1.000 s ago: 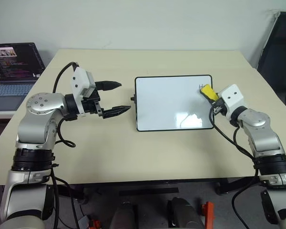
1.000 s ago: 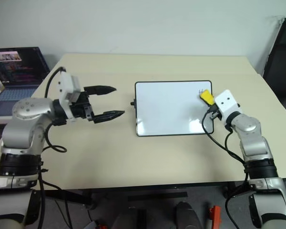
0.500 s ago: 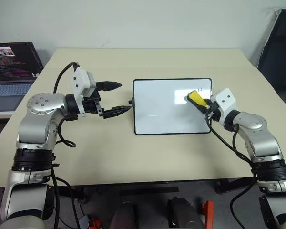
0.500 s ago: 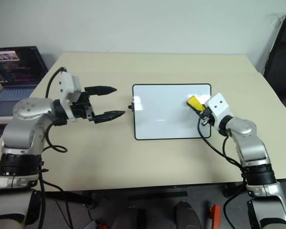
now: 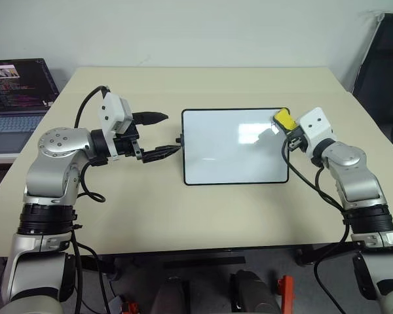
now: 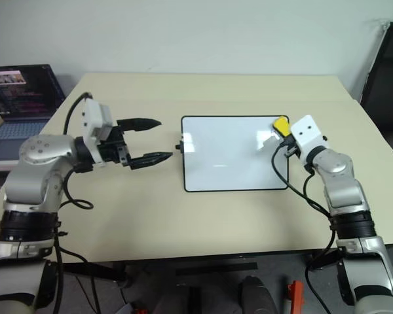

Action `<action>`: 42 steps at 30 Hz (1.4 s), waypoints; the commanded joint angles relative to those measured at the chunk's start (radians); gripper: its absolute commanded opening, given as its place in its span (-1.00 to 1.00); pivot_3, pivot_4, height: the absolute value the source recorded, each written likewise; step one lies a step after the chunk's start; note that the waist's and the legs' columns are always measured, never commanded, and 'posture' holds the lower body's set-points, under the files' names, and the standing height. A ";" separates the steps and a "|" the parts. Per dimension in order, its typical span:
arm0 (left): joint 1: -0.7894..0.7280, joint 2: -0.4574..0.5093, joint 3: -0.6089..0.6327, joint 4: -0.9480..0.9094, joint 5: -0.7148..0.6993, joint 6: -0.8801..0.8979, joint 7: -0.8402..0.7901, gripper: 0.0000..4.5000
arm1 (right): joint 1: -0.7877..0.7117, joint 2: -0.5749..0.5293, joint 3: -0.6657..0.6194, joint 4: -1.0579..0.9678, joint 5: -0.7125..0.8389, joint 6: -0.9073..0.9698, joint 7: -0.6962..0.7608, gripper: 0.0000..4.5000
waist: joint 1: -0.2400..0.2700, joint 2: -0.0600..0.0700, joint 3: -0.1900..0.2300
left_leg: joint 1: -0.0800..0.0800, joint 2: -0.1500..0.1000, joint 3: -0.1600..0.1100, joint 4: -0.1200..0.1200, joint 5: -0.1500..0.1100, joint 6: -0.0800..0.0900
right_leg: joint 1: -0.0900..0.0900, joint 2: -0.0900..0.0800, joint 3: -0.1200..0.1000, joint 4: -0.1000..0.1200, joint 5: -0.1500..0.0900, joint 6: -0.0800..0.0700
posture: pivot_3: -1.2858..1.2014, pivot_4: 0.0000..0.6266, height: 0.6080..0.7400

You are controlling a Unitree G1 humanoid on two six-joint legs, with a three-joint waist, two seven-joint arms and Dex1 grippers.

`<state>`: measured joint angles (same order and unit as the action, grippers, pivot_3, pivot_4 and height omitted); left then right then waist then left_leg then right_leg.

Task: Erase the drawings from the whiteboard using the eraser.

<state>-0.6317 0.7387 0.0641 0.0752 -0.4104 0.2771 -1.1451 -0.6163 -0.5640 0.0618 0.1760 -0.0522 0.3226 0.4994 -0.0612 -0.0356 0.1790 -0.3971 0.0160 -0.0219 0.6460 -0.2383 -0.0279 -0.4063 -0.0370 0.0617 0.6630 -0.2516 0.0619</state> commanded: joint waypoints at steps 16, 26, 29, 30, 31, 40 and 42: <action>-0.003 0.000 0.011 -0.039 -0.006 -0.007 0.007 1.00 | -0.052 -0.016 -0.021 0.099 -0.086 0.033 -0.124 -0.57 | 0.007 0.000 0.000 | -0.001 0.000 0.000 0.001 0.000 0.000 | 0.000 0.000 0.000 0.000 0.000 0.000 | 0.03 -0.52 1.00; -0.014 -0.007 0.001 -0.029 -0.004 -0.009 0.000 1.00 | 0.051 0.028 0.027 -0.128 0.075 0.020 0.098 -0.57 | 0.004 0.000 0.000 | -0.001 0.000 0.000 0.001 0.000 0.000 | 0.001 0.000 0.000 -0.001 0.000 0.000 | 0.03 -0.52 1.00; -0.024 -0.016 -0.004 -0.022 -0.004 -0.009 -0.003 1.00 | 0.090 0.018 -0.025 -0.242 0.186 0.096 0.187 -0.57 | 0.003 0.002 0.001 | -0.001 0.000 0.000 0.000 0.000 0.000 | 0.000 0.000 0.000 0.000 0.000 0.000 | 0.03 -0.52 1.00; -0.027 -0.021 -0.007 -0.019 -0.004 -0.010 -0.004 1.00 | 0.093 0.012 -0.053 -0.262 0.208 0.110 0.189 -0.57 | 0.004 0.002 0.002 | -0.002 0.000 0.000 0.000 0.000 0.000 | -0.001 0.000 0.000 0.000 0.000 0.000 | 0.03 -0.52 1.00; -0.029 -0.025 -0.010 -0.017 -0.005 -0.011 -0.004 1.00 | 0.095 0.008 -0.073 -0.275 0.224 0.121 0.188 -0.57 | 0.005 0.002 0.002 | -0.002 0.000 0.000 0.000 0.000 0.000 | -0.001 0.000 0.000 -0.001 0.000 0.000 | 0.03 -0.52 1.00; -0.090 -0.306 -0.139 -0.012 0.009 -0.055 0.058 1.00 | 0.139 -0.176 -0.590 -0.129 0.296 0.295 -0.097 -0.57 | 0.070 0.001 0.001 | -0.005 -0.002 -0.003 0.000 0.000 0.000 | 0.002 -0.003 -0.006 -0.006 0.000 0.001 | 0.03 -0.52 1.00; -0.084 -0.355 -0.167 -0.026 0.006 -0.051 0.062 1.00 | 0.203 -0.195 -0.585 -0.115 0.295 0.358 -0.101 -0.57 | 0.065 -0.001 0.000 | -0.005 -0.002 -0.003 0.000 0.000 0.000 | 0.002 -0.003 -0.006 -0.007 0.000 0.000 | 0.03 -0.52 1.00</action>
<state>-0.6942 0.4002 -0.0851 0.0822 -0.4029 0.2466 -1.0905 -0.4416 -0.7699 -0.5310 0.0484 0.2500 0.6330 0.4073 0.0036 -0.0363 0.1788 -0.4016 0.0141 -0.0241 0.6454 -0.2385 -0.0276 -0.4043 -0.0401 0.0568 0.6559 -0.2515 0.0621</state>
